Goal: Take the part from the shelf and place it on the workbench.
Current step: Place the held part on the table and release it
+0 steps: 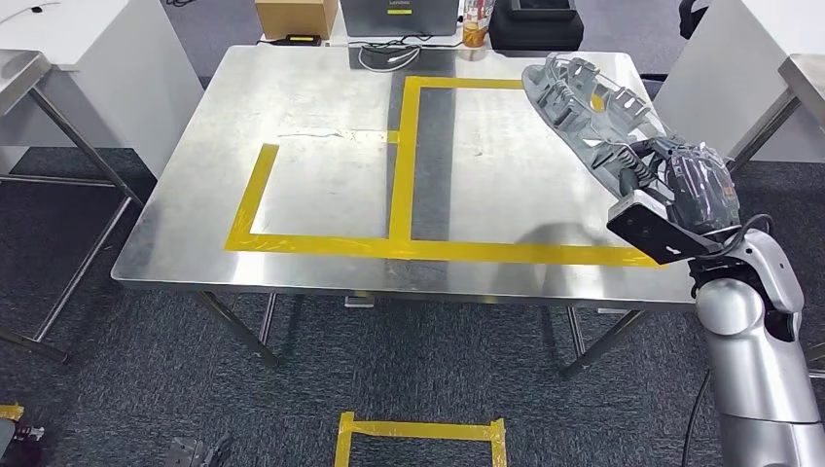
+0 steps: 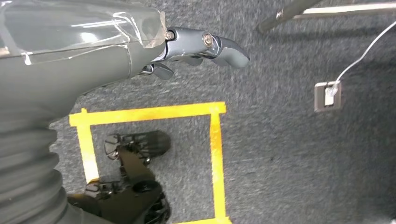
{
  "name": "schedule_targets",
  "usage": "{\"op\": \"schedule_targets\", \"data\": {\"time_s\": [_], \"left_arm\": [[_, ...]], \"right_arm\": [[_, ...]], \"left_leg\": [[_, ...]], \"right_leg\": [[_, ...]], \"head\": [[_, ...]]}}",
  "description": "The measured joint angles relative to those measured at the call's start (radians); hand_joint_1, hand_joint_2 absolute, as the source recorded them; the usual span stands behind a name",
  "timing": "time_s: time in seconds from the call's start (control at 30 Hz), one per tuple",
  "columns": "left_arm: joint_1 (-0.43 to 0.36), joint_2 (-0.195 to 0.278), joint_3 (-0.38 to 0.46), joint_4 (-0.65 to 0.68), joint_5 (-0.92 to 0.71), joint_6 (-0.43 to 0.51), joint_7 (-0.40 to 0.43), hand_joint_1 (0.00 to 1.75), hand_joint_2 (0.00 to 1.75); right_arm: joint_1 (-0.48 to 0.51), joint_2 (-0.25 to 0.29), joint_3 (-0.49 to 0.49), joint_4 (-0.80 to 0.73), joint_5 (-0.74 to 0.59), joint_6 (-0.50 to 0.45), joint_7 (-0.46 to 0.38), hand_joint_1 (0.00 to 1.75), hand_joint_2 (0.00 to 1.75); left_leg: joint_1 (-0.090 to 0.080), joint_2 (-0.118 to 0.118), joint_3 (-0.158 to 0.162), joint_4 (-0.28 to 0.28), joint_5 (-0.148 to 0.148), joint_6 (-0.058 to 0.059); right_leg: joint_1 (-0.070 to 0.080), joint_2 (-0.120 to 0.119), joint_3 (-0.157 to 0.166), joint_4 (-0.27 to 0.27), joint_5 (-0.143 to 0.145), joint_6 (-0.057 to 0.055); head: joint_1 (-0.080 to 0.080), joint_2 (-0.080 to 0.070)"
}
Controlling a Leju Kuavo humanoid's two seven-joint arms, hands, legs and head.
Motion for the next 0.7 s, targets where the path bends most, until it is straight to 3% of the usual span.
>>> {"op": "schedule_targets", "data": {"time_s": [0.07, 0.13, 0.17, 0.2, 0.23, 0.3, 0.37, 0.43, 0.5, 0.57, 0.63, 0.7], "left_arm": [[-0.002, 0.001, -0.002, 0.001, 0.011, -0.004, -0.007, 0.00, 1.75], [-0.004, 0.001, -0.003, 0.002, 0.018, -0.007, -0.009, 0.00, 1.75], [-0.003, 0.001, -0.003, 0.002, 0.021, -0.009, -0.009, 0.00, 1.75], [-0.003, 0.000, -0.004, 0.002, 0.023, -0.011, -0.010, 0.00, 1.75], [-0.002, 0.000, -0.005, 0.002, 0.025, -0.013, -0.010, 0.00, 1.75], [-0.002, -0.001, -0.008, 0.002, 0.026, -0.015, -0.010, 0.00, 1.75], [-0.002, 0.000, -0.010, 0.001, 0.027, -0.015, -0.009, 0.00, 1.75], [0.001, 0.000, -0.011, 0.001, 0.027, -0.015, -0.009, 0.00, 1.75], [0.003, 0.002, -0.012, -0.001, 0.027, -0.014, -0.008, 0.00, 1.75], [0.003, 0.004, -0.013, -0.003, 0.027, -0.013, -0.008, 0.00, 1.75], [0.003, 0.005, -0.013, -0.004, 0.028, -0.009, -0.005, 0.00, 0.87], [0.004, 0.005, -0.013, -0.004, 0.033, 0.000, 0.000, 0.00, 0.00]], "right_arm": [[0.002, 0.000, -0.004, -0.002, 0.001, 0.005, 0.002, 1.75, 1.75], [0.004, 0.000, -0.006, 0.001, 0.002, 0.013, 0.006, 1.75, 1.75], [0.006, 0.000, -0.006, 0.003, 0.002, 0.017, 0.009, 1.75, 1.75], [0.008, 0.000, -0.006, 0.007, 0.004, 0.020, 0.013, 1.75, 1.75], [0.009, 0.000, -0.006, 0.010, 0.005, 0.023, 0.017, 1.75, 1.75], [0.010, 0.000, -0.006, 0.017, 0.011, 0.026, 0.025, 1.75, 1.75], [0.008, 0.000, -0.005, 0.023, 0.017, 0.026, 0.029, 1.75, 1.75], [0.005, 0.001, -0.004, 0.028, 0.023, 0.026, 0.032, 0.87, 0.87], [-0.003, 0.002, -0.003, 0.034, 0.026, 0.026, 0.034, 0.00, 0.00], [-0.014, 0.004, -0.001, 0.038, 0.027, 0.026, 0.034, 0.00, 0.00], [-0.023, 0.007, 0.001, 0.040, 0.028, 0.026, 0.033, 0.00, 0.00], [-0.028, 0.010, 0.004, 0.043, 0.029, 0.026, 0.033, 0.00, 0.00]], "left_leg": [[-0.001, -0.001, 0.021, -0.024, 0.000, 0.011], [-0.007, -0.003, 0.029, -0.028, -0.006, 0.023], [-0.010, -0.005, 0.030, -0.027, -0.011, 0.027], [-0.013, -0.007, 0.031, -0.024, -0.016, 0.030], [-0.014, -0.011, 0.033, -0.019, -0.021, 0.030], [-0.016, -0.018, 0.034, -0.002, -0.036, 0.028], [-0.021, -0.022, 0.026, 0.022, -0.053, 0.021], [-0.024, -0.024, 0.021, 0.035, -0.062, 0.015], [-0.024, -0.023, 0.017, 0.042, -0.071, 0.009], [-0.017, -0.018, -0.007, 0.100, -0.107, -0.008], [-0.002, -0.012, -0.067, 0.227, -0.164, -0.028], [0.012, -0.006, -0.117, 0.319, -0.187, -0.040]], "right_leg": [[0.003, -0.003, -0.034, 0.067, -0.030, -0.007], [0.006, -0.005, -0.123, 0.213, -0.074, -0.020], [0.009, -0.004, -0.167, 0.272, -0.085, -0.021], [0.012, -0.004, -0.195, 0.296, -0.078, -0.017], [0.014, -0.004, -0.202, 0.277, -0.052, -0.010], [0.015, -0.006, -0.166, 0.146, 0.030, 0.003], [0.018, -0.009, -0.129, 0.046, 0.080, -0.003], [0.021, -0.009, -0.121, 0.033, 0.085, -0.017], [0.012, -0.008, -0.118, 0.032, 0.085, -0.026], [0.002, -0.008, -0.111, 0.030, 0.084, -0.033], [0.002, -0.008, -0.106, 0.030, 0.081, -0.038], [0.001, -0.007, -0.102, 0.030, 0.078, -0.038]], "head": [[0.003, 0.000], [0.004, 0.000], [0.004, 0.000], [0.004, 0.000], [0.004, 0.000], [0.005, 0.000], [0.005, 0.000], [0.004, 0.000], [0.004, 0.000], [0.000, 0.000], [-0.004, 0.000], [-0.004, 0.000]]}}
